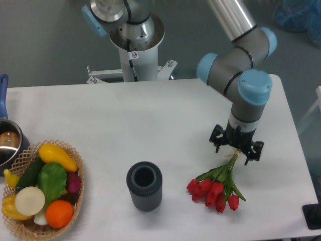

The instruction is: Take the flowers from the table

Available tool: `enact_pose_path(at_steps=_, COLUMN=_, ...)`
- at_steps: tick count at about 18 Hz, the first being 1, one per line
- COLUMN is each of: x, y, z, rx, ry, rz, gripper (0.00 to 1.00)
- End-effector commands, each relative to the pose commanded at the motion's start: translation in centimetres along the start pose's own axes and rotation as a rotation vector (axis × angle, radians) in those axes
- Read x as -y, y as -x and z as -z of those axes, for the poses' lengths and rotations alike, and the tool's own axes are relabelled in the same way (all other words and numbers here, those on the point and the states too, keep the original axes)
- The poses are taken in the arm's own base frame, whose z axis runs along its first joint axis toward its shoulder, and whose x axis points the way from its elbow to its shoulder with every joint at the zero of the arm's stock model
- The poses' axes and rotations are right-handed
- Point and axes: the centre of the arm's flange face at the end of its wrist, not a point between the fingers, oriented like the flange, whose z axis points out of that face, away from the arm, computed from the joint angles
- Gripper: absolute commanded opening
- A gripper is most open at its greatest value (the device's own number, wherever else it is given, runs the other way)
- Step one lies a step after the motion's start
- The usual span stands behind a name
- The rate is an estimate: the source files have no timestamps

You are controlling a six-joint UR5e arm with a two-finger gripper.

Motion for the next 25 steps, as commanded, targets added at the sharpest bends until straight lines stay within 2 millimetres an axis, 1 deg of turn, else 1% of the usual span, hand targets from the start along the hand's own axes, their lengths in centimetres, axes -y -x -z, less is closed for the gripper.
enact_pose_path(at_steps=4, x=1.5, y=-1.3, z=-1.0, rx=0.004, ry=-0.004, rz=-0.023, gripper=1.00)
enact_pose_path(at_steps=8, x=2.0, y=-0.6, z=-1.7, rx=0.040, ry=-0.017, rz=-0.022, gripper=1.00)
enact_pose_path(at_steps=11, x=2.8, y=-0.9, z=-2.2, rx=0.046, ry=-0.021, rz=-0.029, gripper=1.00)
enact_pose_path(at_steps=13, x=3.0, y=-0.8, z=-2.4, rx=0.047, ry=-0.022, rz=-0.030, gripper=1.00)
enact_pose_path(at_steps=16, x=4.0, y=-0.7, z=-3.2, rx=0.054, ry=-0.028, rz=-0.043, gripper=1.00)
enact_pose_path(at_steps=18, x=4.1, y=-0.8, z=-3.8, rx=0.060, ry=-0.012, rz=-0.040, gripper=0.99)
enact_pose_path(at_steps=19, x=4.5, y=-1.2, z=-4.1, rx=0.062, ry=-0.001, rz=-0.033, gripper=0.96)
enact_pose_path(at_steps=21, x=4.5, y=-1.3, z=-4.5, rx=0.071, ry=0.023, rz=-0.033, gripper=0.83)
enact_pose_path(at_steps=22, x=4.5, y=-1.3, z=-4.5, rx=0.072, ry=0.024, rz=-0.033, gripper=0.73)
enact_pose_path(at_steps=24, x=4.5, y=-1.4, z=-4.3, rx=0.074, ry=0.023, rz=-0.036, gripper=0.41)
enact_pose_path(at_steps=25, x=4.5, y=-1.4, z=-4.1, rx=0.076, ry=0.022, rz=-0.036, gripper=0.29)
